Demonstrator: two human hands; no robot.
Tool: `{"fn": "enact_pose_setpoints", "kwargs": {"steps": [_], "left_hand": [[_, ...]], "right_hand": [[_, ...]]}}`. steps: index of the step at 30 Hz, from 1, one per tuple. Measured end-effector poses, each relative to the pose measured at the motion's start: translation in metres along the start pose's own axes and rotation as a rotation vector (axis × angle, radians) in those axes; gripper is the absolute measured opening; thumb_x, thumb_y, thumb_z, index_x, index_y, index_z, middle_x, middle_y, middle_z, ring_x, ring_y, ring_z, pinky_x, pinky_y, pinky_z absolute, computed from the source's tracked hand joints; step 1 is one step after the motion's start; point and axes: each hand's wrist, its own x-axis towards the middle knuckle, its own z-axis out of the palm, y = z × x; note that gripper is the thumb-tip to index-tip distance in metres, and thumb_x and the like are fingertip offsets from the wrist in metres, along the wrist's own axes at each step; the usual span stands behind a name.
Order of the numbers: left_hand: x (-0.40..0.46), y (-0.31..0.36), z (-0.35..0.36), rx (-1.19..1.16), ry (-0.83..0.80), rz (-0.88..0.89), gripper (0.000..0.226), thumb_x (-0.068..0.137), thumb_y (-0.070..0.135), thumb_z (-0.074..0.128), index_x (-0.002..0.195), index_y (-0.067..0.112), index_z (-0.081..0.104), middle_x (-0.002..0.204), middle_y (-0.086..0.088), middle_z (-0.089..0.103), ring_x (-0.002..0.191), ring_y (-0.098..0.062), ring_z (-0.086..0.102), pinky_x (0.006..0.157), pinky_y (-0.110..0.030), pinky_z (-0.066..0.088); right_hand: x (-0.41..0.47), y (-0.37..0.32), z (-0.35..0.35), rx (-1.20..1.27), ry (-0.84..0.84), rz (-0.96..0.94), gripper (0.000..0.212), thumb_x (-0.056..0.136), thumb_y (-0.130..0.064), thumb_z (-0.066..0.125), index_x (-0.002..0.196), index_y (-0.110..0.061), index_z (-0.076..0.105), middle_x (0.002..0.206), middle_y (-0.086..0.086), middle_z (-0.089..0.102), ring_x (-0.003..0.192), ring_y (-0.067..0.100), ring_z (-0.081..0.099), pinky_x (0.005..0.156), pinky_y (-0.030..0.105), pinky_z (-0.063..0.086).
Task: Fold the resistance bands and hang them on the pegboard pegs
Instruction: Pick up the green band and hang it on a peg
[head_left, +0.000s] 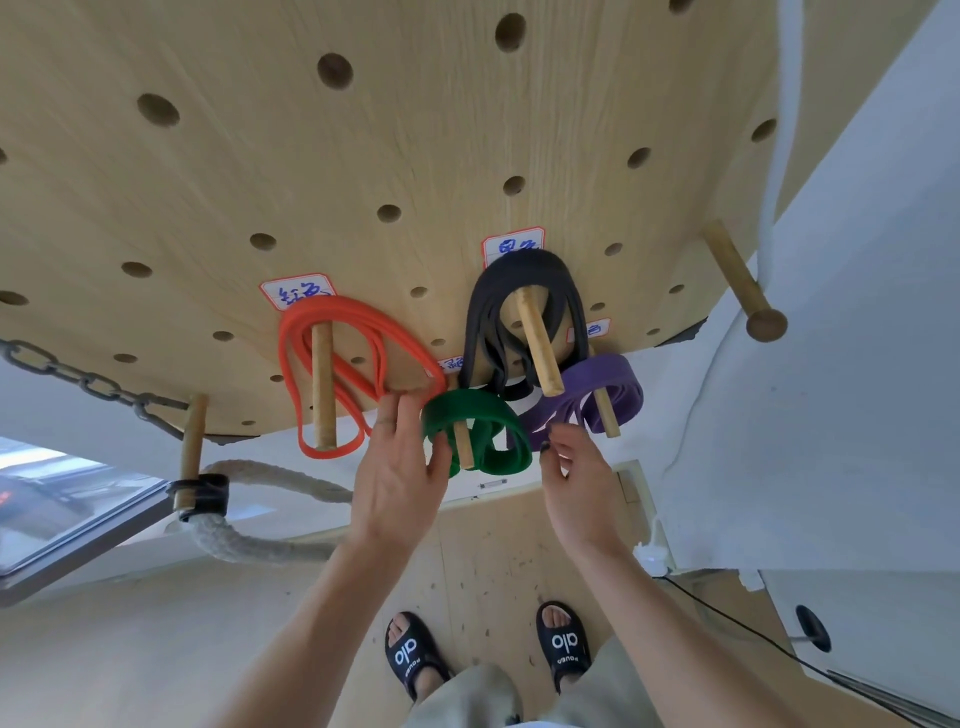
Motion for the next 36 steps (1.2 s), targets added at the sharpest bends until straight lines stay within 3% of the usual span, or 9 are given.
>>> {"fn": "enact_pose_setpoints", "kwargs": {"steps": [5,8,13,16,19,24,27,31,36], "left_hand": [[-0.044,0.022,-0.001,0.011,0.127,0.186,0.014,0.094,0.013,0.059,0.100,0.014,0.047,0.092,-0.006,0.057,0.072,-0.017,0.052,0.056,-0.029,0.046],[-0.068,0.035,0.023,-0.055,-0.030,0.312,0.010,0.096,0.018,0.057,0.100,0.016,0.049,0.090,-0.002,0.059,0.072,-0.017,0.056,0.060,-0.025,0.046],[-0.065,0.038,0.090,-0.175,-0.243,-0.117,0.038,0.100,0.020,0.057,0.136,0.012,0.048,0.118,-0.005,0.060,0.097,-0.021,0.063,0.081,-0.039,0.056],[-0.044,0.041,0.114,-0.259,-0.246,-0.321,0.041,0.103,0.017,0.053,0.142,0.009,0.047,0.117,-0.008,0.065,0.099,-0.025,0.064,0.079,-0.032,0.048],[-0.024,0.043,0.126,-0.282,-0.239,-0.464,0.029,0.104,0.022,0.051,0.129,0.007,0.049,0.101,-0.013,0.071,0.094,-0.032,0.066,0.069,-0.032,0.037],[-0.009,0.040,0.130,-0.157,-0.306,-0.530,0.019,0.100,0.017,0.051,0.112,0.003,0.054,0.093,-0.019,0.070,0.087,-0.040,0.065,0.063,-0.036,0.037],[-0.005,0.040,0.133,-0.055,-0.331,-0.550,0.026,0.106,0.030,0.046,0.099,0.007,0.056,0.092,-0.017,0.069,0.088,-0.040,0.065,0.065,-0.038,0.041],[-0.003,0.038,0.139,-0.035,-0.325,-0.572,0.044,0.109,0.041,0.038,0.098,0.005,0.062,0.092,-0.018,0.069,0.087,-0.040,0.066,0.067,-0.040,0.048],[0.001,0.033,0.139,0.031,-0.352,-0.593,0.042,0.110,0.041,0.036,0.086,0.011,0.053,0.076,-0.005,0.053,0.072,-0.032,0.055,0.062,-0.033,0.037]], "right_hand": [[0.018,0.005,-0.002,0.013,-0.018,0.136,0.014,0.095,-0.016,0.063,0.109,-0.019,0.062,0.112,-0.002,0.068,0.106,0.013,0.064,0.096,0.041,0.054],[0.028,0.007,-0.002,-0.029,-0.016,0.168,0.023,0.089,-0.027,0.069,0.108,-0.017,0.062,0.109,-0.001,0.067,0.100,0.014,0.063,0.083,0.032,0.049],[0.037,0.003,-0.001,-0.066,0.027,0.226,0.020,0.090,-0.035,0.070,0.095,-0.017,0.063,0.085,-0.014,0.062,0.084,0.016,0.062,0.075,0.031,0.045],[0.039,0.008,0.005,-0.103,0.031,0.214,0.029,0.090,-0.041,0.068,0.107,-0.017,0.064,0.096,-0.006,0.067,0.091,0.019,0.063,0.079,0.033,0.048],[0.039,0.014,0.012,-0.053,0.010,0.231,0.038,0.091,-0.043,0.067,0.120,-0.018,0.061,0.108,-0.002,0.070,0.099,0.020,0.063,0.080,0.030,0.044],[0.048,0.015,0.019,-0.055,0.007,0.250,0.050,0.086,-0.051,0.069,0.122,-0.019,0.058,0.113,-0.003,0.068,0.100,0.018,0.061,0.085,0.031,0.046],[0.055,0.015,0.023,-0.067,0.002,0.271,0.054,0.081,-0.057,0.068,0.119,-0.020,0.057,0.111,-0.004,0.070,0.100,0.022,0.065,0.089,0.038,0.052],[0.065,0.019,0.022,-0.103,0.023,0.276,0.033,0.092,-0.040,0.069,0.111,-0.017,0.056,0.097,-0.004,0.064,0.077,0.016,0.058,0.073,0.029,0.040],[0.068,0.031,0.020,-0.199,0.082,0.190,0.010,0.103,-0.020,0.056,0.100,-0.011,0.057,0.090,0.001,0.060,0.081,0.024,0.059,0.070,0.030,0.042]]}}
